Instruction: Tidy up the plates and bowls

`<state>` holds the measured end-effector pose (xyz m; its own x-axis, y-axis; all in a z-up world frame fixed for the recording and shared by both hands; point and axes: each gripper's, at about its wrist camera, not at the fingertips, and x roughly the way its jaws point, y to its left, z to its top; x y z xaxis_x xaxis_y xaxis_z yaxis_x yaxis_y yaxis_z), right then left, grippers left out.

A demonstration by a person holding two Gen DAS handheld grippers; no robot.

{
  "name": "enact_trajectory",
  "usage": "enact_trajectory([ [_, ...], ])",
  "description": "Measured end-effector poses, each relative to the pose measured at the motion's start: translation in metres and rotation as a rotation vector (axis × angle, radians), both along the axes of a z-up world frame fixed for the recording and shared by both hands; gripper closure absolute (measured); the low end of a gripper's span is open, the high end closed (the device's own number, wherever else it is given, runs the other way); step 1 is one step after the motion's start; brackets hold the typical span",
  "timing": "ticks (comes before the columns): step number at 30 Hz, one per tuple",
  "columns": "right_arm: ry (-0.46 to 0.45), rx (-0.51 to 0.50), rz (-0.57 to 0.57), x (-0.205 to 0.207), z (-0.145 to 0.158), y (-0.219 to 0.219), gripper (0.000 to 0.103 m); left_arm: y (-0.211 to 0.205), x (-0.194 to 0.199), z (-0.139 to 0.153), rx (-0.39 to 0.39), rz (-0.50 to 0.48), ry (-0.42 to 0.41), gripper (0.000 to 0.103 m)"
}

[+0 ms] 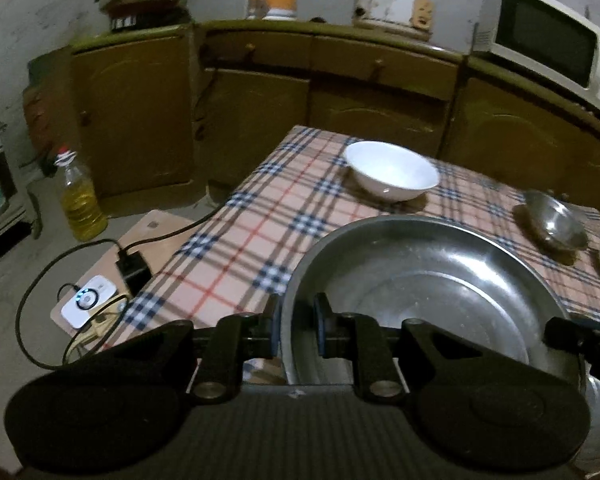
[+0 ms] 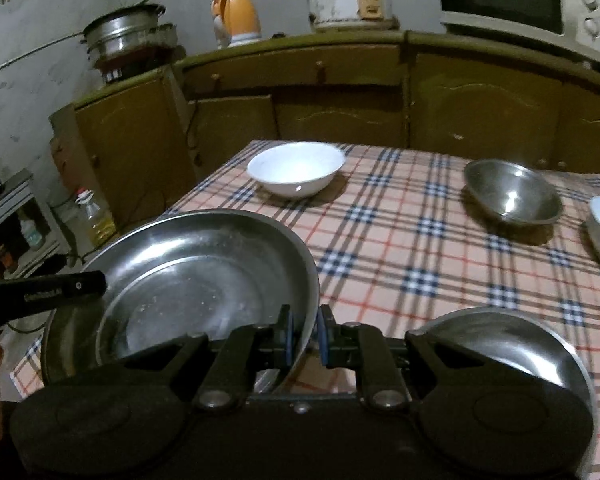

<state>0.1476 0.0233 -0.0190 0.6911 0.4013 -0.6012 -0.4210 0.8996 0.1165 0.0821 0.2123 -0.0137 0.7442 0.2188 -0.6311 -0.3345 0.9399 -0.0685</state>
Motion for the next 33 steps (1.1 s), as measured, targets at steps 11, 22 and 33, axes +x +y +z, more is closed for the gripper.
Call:
enact_trajectory([
  [11,-0.034,0.002,-0.11,-0.016,0.013,-0.059,0.086,-0.051,0.006,0.01,0.004,-0.116,-0.018,0.085],
  [22,-0.035,0.014,-0.231,-0.03,0.014,-0.122,0.086,-0.103,0.015,0.01,0.004,-0.243,-0.014,0.085],
  [33,-0.017,0.024,-0.346,-0.039,0.005,-0.175,0.086,-0.151,0.023,0.001,0.009,-0.356,0.008,0.085],
])
